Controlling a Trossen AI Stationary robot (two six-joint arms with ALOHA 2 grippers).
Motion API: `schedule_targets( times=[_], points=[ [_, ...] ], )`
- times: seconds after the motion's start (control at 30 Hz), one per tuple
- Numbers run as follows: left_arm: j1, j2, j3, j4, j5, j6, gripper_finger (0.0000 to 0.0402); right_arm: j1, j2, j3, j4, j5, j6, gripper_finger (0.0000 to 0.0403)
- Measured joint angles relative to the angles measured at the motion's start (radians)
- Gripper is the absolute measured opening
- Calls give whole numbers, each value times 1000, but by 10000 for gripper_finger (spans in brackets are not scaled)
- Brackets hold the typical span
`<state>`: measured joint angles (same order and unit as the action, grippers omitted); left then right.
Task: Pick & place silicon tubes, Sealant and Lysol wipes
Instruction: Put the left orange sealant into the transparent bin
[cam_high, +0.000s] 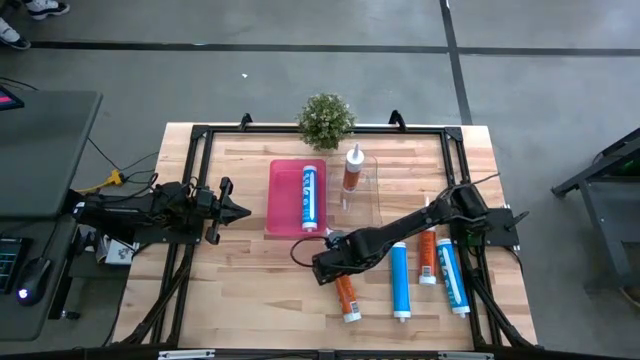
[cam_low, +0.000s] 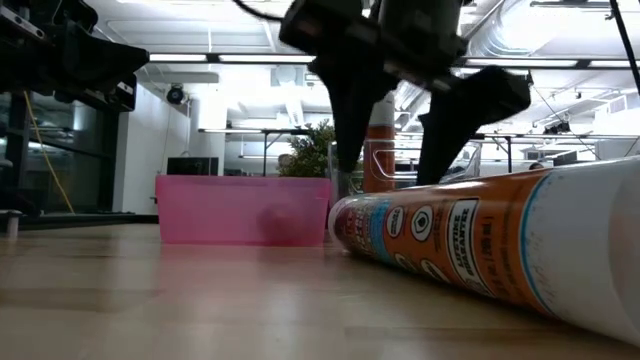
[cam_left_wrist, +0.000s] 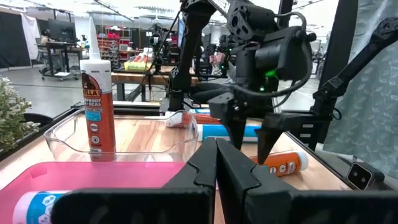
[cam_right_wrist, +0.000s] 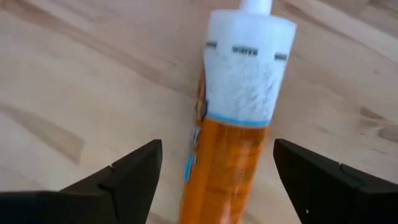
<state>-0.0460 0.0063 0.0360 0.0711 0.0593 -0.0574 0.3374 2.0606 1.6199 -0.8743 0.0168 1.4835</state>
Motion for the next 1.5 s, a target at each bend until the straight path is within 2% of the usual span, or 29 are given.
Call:
schedule_targets(
  times=[0.5, 0.77, 0.93, 1.17, 1.5],
  points=[
    [0, 1, 0, -23, -1, 0, 0, -31, 70, -3, 19, -2, -35, 305],
    [0, 1, 0, -26, 0, 0, 0, -39, 132, -2, 73, -66, -34, 303],
    [0, 2, 0, -29, 0, 0, 0, -40, 143, -1, 68, -59, -11, 279],
    [0, 2, 0, -29, 0, 0, 0, -39, 146, -1, 64, -54, -9, 212],
    [0, 2, 0, -28, 0, 0, 0, -26, 141, -2, 73, -90, 9, 210]
  ],
)
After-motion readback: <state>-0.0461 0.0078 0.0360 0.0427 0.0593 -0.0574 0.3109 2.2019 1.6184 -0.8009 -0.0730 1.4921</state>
